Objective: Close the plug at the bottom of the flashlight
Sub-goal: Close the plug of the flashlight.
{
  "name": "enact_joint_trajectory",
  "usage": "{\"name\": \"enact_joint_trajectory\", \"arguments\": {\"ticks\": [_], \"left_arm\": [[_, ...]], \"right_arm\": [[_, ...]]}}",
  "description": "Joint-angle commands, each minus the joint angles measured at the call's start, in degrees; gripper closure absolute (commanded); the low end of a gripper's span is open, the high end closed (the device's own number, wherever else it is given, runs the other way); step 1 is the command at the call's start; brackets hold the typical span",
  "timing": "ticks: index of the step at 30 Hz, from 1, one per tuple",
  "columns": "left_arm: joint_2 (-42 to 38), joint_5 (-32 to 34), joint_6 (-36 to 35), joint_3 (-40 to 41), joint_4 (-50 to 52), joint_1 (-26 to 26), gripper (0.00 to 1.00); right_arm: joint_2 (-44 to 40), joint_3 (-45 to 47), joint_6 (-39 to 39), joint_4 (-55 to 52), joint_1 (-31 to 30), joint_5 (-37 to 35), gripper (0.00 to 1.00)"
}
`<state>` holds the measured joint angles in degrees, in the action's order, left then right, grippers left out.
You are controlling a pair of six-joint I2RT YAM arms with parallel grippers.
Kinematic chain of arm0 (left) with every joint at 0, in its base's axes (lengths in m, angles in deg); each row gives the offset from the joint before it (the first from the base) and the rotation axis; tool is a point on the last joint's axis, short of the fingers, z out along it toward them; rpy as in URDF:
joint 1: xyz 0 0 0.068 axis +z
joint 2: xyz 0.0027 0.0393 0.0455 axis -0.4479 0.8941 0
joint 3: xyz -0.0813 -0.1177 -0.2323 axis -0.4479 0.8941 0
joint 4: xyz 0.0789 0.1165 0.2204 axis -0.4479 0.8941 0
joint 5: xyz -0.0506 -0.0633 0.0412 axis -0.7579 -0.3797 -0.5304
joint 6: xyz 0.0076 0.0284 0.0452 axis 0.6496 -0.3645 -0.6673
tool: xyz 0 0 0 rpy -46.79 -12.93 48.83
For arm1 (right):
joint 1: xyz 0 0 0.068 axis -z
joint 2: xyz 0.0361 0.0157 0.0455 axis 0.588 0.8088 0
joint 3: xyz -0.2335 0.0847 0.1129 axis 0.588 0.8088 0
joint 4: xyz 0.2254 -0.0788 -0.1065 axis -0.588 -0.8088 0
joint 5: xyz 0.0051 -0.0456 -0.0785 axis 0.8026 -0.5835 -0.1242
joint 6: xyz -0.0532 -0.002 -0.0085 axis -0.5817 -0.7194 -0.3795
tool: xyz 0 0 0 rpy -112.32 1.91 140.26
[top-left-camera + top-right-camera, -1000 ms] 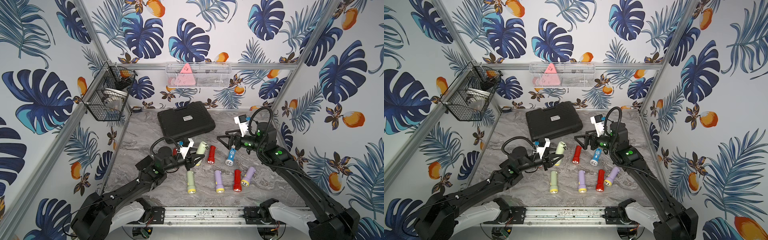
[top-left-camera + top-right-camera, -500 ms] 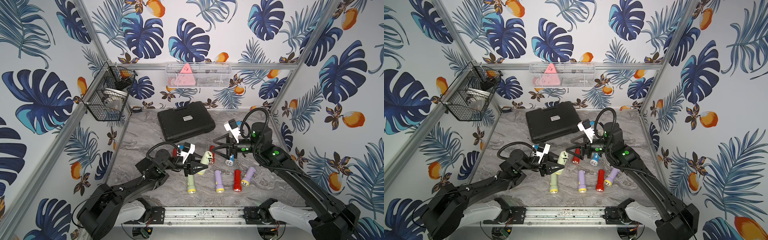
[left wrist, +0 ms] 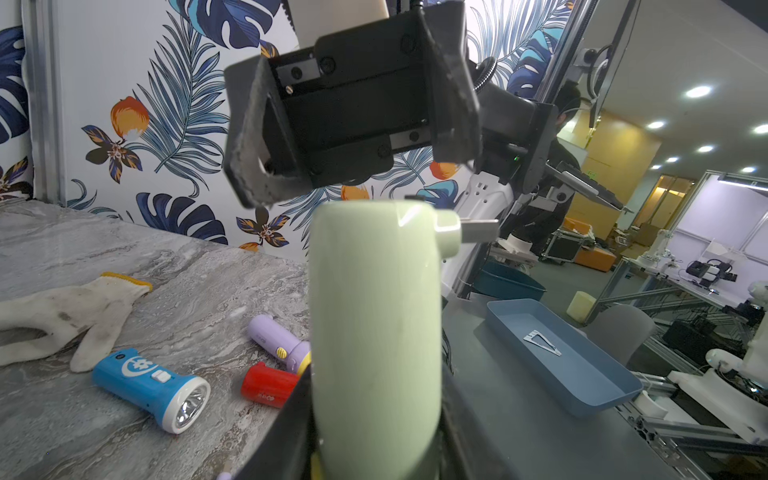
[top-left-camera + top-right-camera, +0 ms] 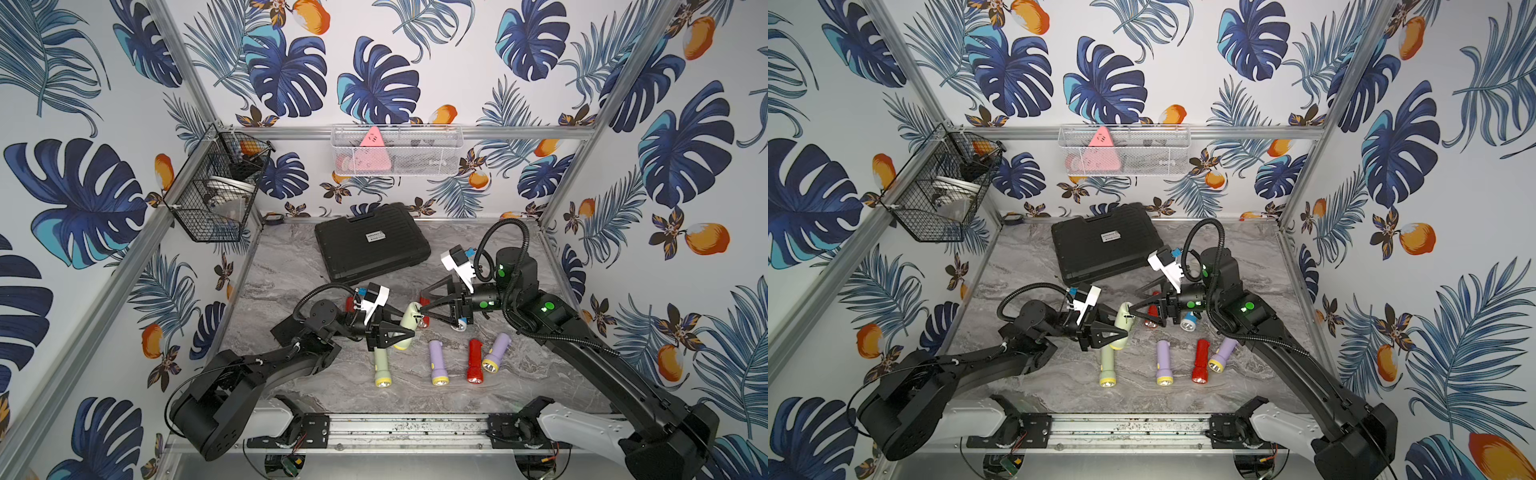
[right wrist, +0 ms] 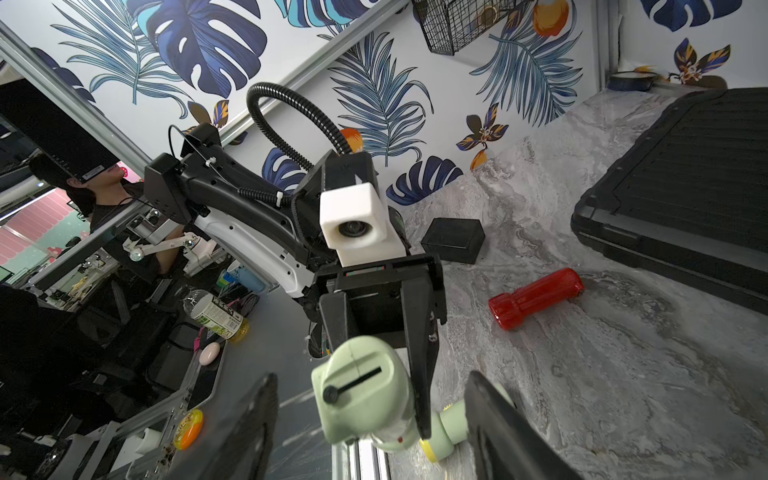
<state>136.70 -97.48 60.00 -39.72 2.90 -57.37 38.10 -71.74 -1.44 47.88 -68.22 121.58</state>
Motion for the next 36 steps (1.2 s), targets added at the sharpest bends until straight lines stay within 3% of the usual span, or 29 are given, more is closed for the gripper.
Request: {"name": "enact_joint_trajectory", "arguments": {"ticks": [1,10,17,25,32,36], "left_arm": [[-0.2,-0.7,1.3,-0.3,-4.0,0.2,1.0],[-0.3,-0.6,1.8,-0.3,-4.4,0.2,1.0],[-0.2,-0.5,2.7,-0.1,-5.2,0.2,1.0],[0.6,-0.7,3.7,-0.5,-6.6,0.1,1.0],[0.8,-0.7,5.5,-0.7,-9.7,0.3,1.0],[0.9,-1.0,8.1,-0.7,-13.1,0.9,1.0]], "right_arm": [[-0.1,0.7,-0.2,1.2,-0.2,0.5,0.27],[1.3,0.5,1.2,4.3,-0.3,1.0,0.31],[2.8,-0.1,1.5,4.7,-0.4,2.0,0.41],[3.4,1.1,1.3,4.5,-1.7,0.9,0.41],[3.6,2.5,2.2,4.8,-2.1,1.7,0.52],[2.8,4.6,4.1,7.0,-2.7,1.7,0.54]]}}
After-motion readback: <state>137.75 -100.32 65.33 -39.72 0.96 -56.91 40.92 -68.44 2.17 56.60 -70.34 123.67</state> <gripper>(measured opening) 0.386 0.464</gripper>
